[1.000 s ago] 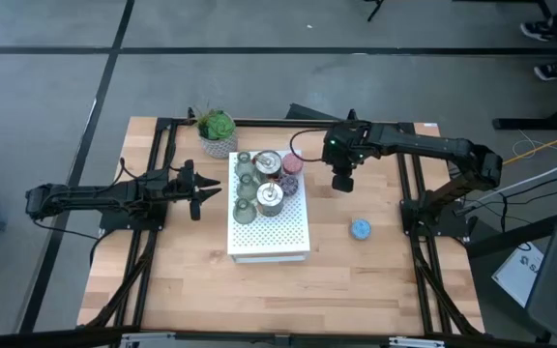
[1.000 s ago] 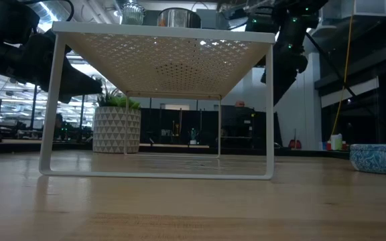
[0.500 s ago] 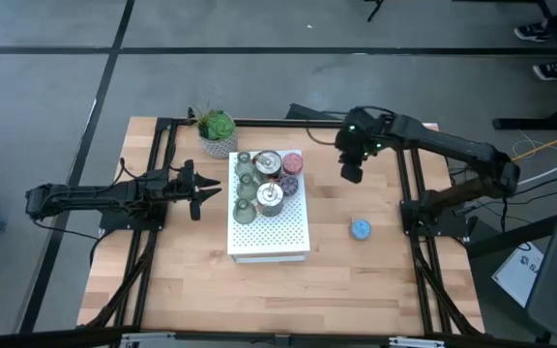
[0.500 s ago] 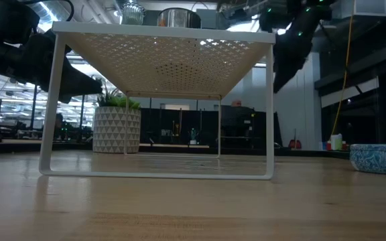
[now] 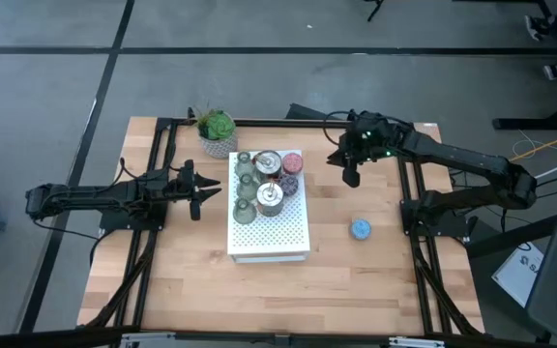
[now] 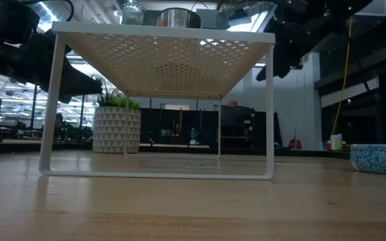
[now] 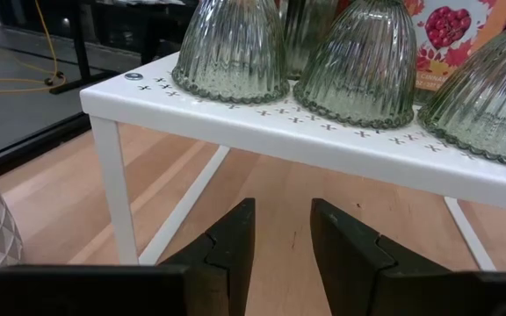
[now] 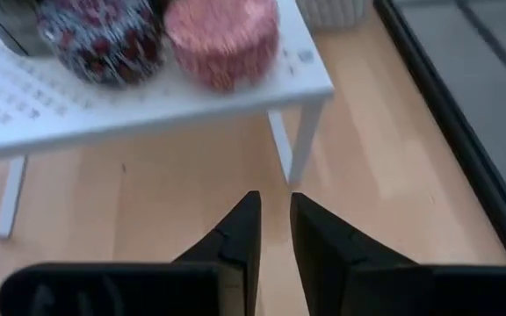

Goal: Pick & Place candle stick holders
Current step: Align the red patterned scented candle with the black patterned scented candle on the shelf

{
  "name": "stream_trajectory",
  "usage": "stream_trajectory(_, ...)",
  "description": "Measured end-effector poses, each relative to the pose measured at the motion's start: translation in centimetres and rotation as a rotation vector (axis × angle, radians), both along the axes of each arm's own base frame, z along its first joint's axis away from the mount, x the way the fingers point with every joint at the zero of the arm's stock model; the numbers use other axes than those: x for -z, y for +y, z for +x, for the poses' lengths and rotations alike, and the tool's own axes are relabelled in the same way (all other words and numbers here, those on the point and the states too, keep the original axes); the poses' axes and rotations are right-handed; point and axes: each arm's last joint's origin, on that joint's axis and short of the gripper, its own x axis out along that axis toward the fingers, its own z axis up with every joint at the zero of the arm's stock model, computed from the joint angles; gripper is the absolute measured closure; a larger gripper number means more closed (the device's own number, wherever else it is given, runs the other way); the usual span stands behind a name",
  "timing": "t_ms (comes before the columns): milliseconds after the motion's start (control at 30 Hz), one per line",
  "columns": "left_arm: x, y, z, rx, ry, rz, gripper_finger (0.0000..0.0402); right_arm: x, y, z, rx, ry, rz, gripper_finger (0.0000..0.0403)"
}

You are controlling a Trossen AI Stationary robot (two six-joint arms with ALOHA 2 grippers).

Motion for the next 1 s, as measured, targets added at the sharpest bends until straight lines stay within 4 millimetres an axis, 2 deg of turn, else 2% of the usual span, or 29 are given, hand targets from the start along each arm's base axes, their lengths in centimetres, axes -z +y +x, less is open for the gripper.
stream_trajectory(133, 0.0, 0.0, 0.0, 0.000, -0.001, 0.000, 0.0294, 0.5, 0.1, 0.5, -0.019, -0.072, -0.033, 0.0336)
stream_trajectory(400, 0.0, 0.0, 0.0, 0.000, 0.000, 0.000, 0.0294, 0.2, -0.3, 2.3, -0.032, -0.227, -0.109, 0.0336)
stream_trajectory(700, 0.0, 0.0, 0.0, 0.000, 0.000, 0.000, 0.0294, 2.7, -0.6, 4.2, -0.059, -0.170, -0.073, 0.0336)
stream_trajectory(1000, 0.0, 0.0, 0.0, 0.000, 0.000, 0.000, 0.0294, 3.3, 0.7, 5.9, -0.116, -0.201, -0.071, 0.0337)
